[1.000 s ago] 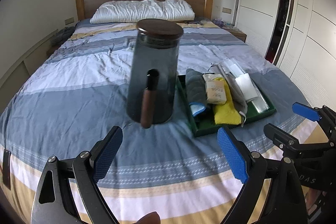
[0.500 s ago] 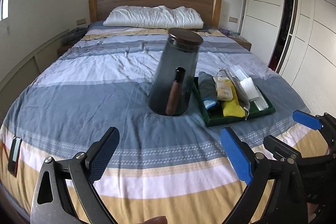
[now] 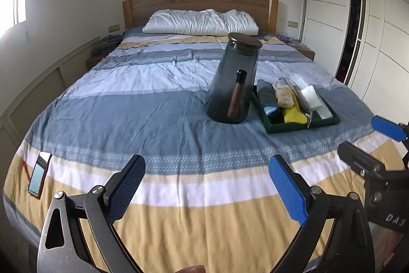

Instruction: Organize soft objects

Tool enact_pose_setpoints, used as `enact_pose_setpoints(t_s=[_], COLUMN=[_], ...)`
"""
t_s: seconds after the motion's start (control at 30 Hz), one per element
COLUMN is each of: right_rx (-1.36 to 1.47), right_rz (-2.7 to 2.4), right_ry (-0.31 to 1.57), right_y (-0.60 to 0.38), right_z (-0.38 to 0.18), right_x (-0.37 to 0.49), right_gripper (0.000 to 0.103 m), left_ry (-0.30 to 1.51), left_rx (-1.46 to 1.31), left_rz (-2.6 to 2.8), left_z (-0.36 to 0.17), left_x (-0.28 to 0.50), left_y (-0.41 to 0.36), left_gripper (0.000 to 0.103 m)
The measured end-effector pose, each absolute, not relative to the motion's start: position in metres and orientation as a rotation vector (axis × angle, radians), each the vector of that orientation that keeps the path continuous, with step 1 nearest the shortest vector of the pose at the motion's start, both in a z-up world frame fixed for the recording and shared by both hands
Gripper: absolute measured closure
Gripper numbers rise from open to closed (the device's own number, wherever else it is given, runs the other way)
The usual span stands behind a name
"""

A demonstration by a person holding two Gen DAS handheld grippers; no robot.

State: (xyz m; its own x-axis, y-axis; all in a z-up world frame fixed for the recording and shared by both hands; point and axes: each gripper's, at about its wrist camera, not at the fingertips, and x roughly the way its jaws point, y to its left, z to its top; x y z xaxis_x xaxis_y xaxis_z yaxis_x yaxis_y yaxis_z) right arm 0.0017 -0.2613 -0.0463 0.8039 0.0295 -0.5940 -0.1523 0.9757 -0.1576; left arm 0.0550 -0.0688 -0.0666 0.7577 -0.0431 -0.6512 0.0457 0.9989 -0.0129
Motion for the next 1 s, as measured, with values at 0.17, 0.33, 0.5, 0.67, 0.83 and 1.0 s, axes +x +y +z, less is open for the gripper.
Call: enact_pose_setpoints(t_s=[0.17,0.33,0.5,0.67,0.83,1.0], right_rx=[-0.207,-0.194,-0.146,-0.135,-0.139,-0.151], right_rz=[0.059,-0.005,-0.086,-0.108,-0.105,-0.094], right_ry=[0.620,0.630,0.649,0.650,0.647,0.644], right_y=[-0.250,-0.254,-0.270,-0.274,-0.274,-0.272], right_z=[-0.055,-0.060,-0.059,-0.056,-0.056,-0.058], right_x=[-0.019,-0.034,-0.038,-0.040,-0.041,-0.043], right_gripper=[0.016,0.016,0.016,0.015,0.015,0.015], left_ry=[0.718,0.728,0.733,0.730,0.728,0.729], left_rx=[0.020,0.043,0.069,0.080,0.088,0.089], left_rz=[-0.061,-0.092,-0.122,-0.144,-0.156,-0.162], left_z=[-0.072,-0.076,-0.079,-0.078,-0.077,-0.078], left_x=[0.043,0.036,0.031,0.027,0.025,0.024], left_y=[-0.070,-0.081,-0.094,-0.104,-0.107,-0.106], left_gripper=[0.008,0.008,0.008,0.008,0.008,0.008])
